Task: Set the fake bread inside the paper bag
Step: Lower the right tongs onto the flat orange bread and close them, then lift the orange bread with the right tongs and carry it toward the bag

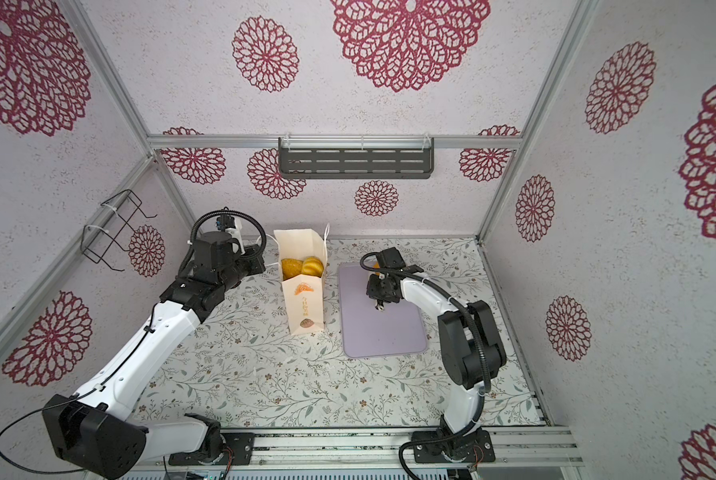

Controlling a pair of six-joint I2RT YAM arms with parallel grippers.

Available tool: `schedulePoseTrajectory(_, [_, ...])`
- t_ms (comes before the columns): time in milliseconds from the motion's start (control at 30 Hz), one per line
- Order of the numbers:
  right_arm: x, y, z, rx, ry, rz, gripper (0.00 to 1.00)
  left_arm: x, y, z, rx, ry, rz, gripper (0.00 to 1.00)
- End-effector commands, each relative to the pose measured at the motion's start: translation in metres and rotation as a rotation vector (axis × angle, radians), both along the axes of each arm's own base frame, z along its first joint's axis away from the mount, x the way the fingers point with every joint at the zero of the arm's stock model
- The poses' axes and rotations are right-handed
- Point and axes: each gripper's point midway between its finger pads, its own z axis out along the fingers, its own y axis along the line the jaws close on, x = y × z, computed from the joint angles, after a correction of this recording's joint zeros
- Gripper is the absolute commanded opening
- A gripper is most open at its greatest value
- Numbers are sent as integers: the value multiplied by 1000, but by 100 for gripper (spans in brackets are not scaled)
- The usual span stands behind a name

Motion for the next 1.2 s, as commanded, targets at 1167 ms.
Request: schedulePoseTrajectory(1167, [-99, 5, 114, 152, -352, -34, 1, -5, -3, 11, -10, -35, -9, 0])
